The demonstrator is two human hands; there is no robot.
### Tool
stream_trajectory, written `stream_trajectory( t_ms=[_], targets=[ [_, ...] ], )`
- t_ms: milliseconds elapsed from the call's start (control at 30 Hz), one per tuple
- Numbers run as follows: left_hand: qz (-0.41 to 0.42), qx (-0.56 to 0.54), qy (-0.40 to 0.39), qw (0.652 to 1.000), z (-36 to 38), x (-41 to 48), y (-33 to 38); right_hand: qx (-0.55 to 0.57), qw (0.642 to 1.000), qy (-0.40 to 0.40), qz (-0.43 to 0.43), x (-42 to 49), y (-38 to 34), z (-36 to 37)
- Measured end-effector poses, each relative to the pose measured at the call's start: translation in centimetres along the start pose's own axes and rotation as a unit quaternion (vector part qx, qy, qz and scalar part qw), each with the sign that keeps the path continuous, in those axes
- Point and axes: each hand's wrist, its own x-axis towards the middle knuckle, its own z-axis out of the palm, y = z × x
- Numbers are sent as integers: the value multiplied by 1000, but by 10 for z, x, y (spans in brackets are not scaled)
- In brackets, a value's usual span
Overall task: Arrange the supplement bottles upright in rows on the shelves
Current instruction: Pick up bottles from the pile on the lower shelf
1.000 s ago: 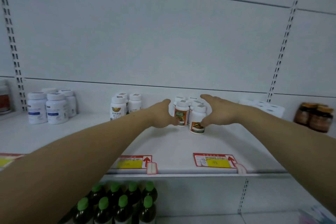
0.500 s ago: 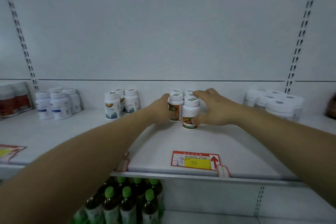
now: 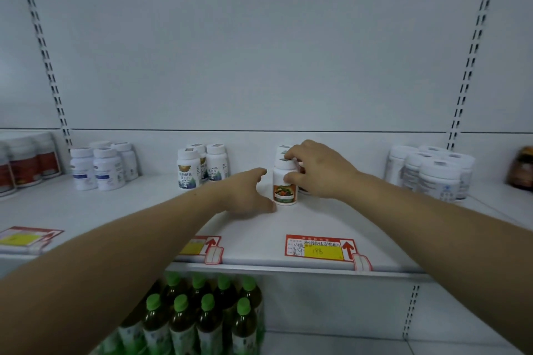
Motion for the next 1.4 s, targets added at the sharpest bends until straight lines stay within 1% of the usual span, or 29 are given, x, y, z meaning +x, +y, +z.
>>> stream_trajectory(
  t_ms=[100, 167, 233, 300, 367, 500, 633, 733, 800, 967, 1167, 1400],
  targets=[
    [-4, -3, 10, 1000, 0, 1, -2, -25, 1000, -9, 6, 3, 10, -8],
    [4, -18, 16, 1000, 2, 4, 1, -20, 999, -22, 44, 5, 22, -15],
    [22, -63, 16, 998, 4, 7, 7, -7, 993, -66, 101, 7, 33, -20],
    [46, -130, 10, 990, 6, 13, 15, 19, 984, -112, 140, 10, 42, -20],
    [62, -177, -6, 982, 6, 19, 21, 38, 979, -132, 148, 12, 48, -16],
    [96, -217, -31, 971, 7, 28, 25, 50, 977, -151, 144, 19, 56, -8],
    [123, -238, -30, 963, 6, 28, 27, 69, 978, -150, 131, 27, 64, -4],
    [176, -241, -47, 953, 6, 25, 31, 87, 978, -147, 123, 29, 66, 0],
    [191, -235, -55, 951, 6, 24, 32, 97, 978, -142, 119, 29, 66, 2],
    [156, -243, -29, 957, 10, 23, 30, 116, 977, -135, 117, 31, 64, 4],
    [189, -233, -41, 953, 10, 19, 37, 135, 975, -130, 121, 28, 65, 6],
    [143, -239, -33, 960, 10, 24, 32, 183, 968, -114, 132, 27, 67, 10]
  ],
)
